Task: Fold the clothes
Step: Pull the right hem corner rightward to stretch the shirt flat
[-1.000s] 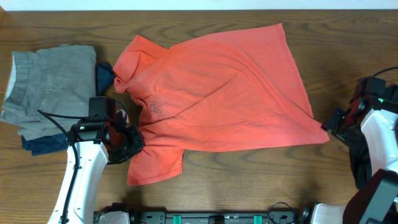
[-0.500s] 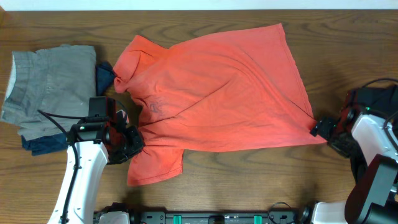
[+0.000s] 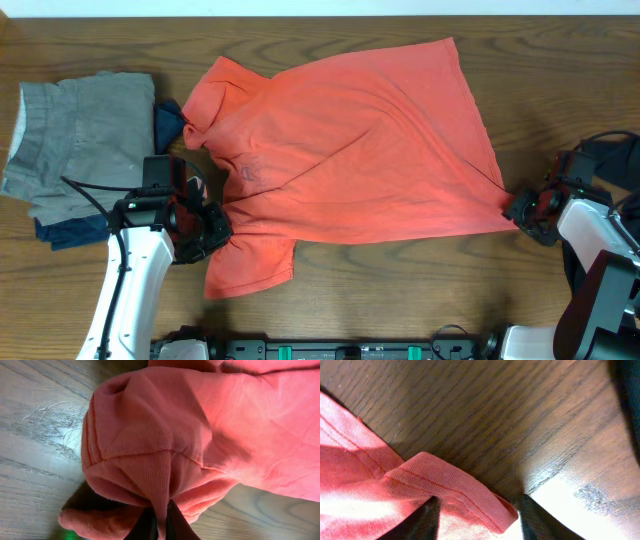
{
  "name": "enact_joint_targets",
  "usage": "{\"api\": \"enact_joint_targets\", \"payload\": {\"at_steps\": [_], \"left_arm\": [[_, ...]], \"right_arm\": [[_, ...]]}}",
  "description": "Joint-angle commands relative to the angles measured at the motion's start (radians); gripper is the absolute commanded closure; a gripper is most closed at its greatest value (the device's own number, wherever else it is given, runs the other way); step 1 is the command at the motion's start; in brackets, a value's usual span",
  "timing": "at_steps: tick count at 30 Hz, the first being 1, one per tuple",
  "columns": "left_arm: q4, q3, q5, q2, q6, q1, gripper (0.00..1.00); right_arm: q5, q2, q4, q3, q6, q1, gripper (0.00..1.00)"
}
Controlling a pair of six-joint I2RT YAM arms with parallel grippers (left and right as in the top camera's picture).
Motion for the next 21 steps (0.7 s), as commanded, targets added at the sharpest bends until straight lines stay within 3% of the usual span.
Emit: {"api": "enact_joint_targets", "payload": {"at_steps": [1, 7, 16, 21], "left_arm": [[-0.006, 0.002, -0.011, -0.002, 0.013, -0.002, 0.94], [-0.006, 0.002, -0.011, -0.002, 0.013, -0.002, 0.94], [-0.006, 0.002, -0.011, -0.002, 0.013, -0.002, 0.94], [-0.006, 0.002, -0.011, -0.002, 0.013, -0.002, 0.94]], "right_arm": [[-0.079, 0.025, -0.01, -0.04, -0.002, -0.002, 0.54], [-0.1, 0.025, -0.024, -0.047, -0.018, -0.002, 0.67], [-0.1, 0.025, -0.034, -0.048, -0.018, -0.002, 0.98], [-0.1, 0.025, -0.034, -0.048, -0.017, -0.002, 0.99]]}}
